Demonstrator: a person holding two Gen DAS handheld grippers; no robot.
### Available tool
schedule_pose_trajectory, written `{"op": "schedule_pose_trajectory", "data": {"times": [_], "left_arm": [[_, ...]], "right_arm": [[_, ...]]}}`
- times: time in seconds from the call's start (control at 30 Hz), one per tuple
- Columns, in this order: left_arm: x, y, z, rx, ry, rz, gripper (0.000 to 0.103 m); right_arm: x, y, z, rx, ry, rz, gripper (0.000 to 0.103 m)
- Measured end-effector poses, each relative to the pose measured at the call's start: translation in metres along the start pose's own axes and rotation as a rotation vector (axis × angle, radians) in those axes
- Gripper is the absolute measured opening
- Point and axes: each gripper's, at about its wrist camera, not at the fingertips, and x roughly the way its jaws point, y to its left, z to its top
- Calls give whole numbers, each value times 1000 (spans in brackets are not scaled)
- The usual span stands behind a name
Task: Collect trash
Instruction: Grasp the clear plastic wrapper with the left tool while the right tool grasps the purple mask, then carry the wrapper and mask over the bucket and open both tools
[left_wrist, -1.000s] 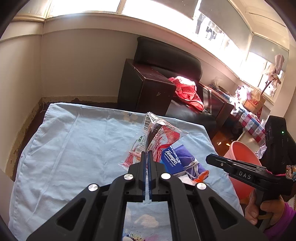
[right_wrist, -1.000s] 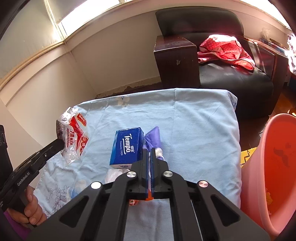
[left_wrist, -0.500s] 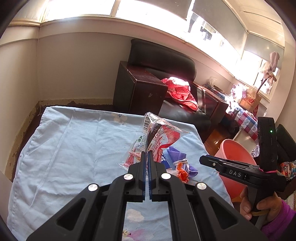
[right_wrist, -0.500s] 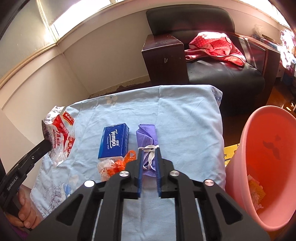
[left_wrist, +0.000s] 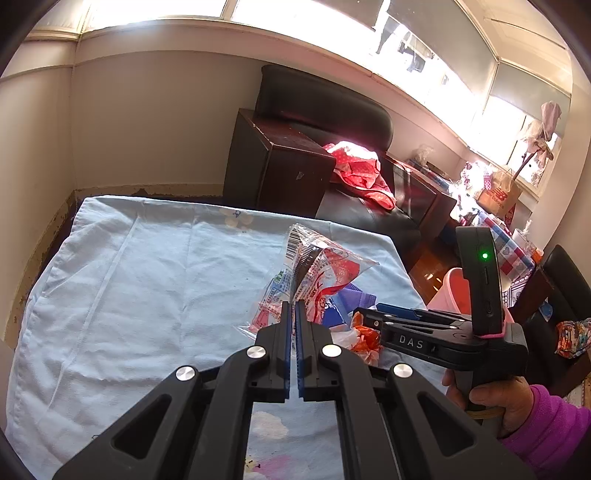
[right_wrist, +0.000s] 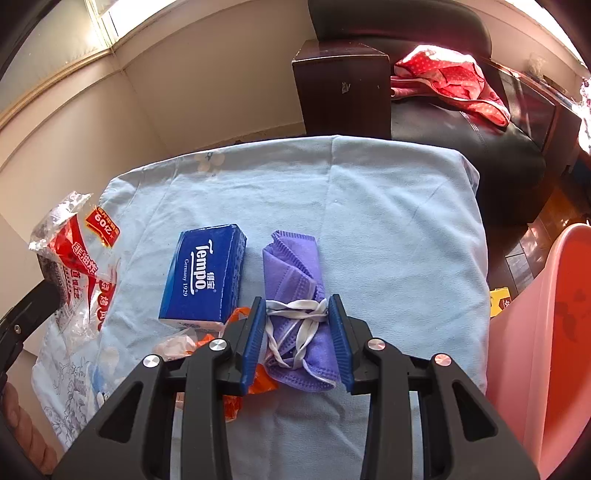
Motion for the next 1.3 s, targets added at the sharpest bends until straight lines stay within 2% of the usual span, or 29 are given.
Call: {"op": "schedule_pose_trajectory", "data": {"times": [0.4,0.63,0.8,1.03,1.3], "left_arm": [[-8,-20,1,16,-21,-31,2],[-7,-55,0,60,-17,-76,2],[-4,-85,-1,91,-11,-113,2],[7,-133,-4,158,15,-177,2],[25,-192,-10,250,49,-248,2]], "right_arm": [[-75,-21,-25,74,-159,16,34],[-123,-28,-43,66,-245,-21,34],[-150,-50,-54,103,-295,-63,34],[-170,-93,-72,200,-316,-122,34],[-173,-131,-86,287,-311,-169,34]]}}
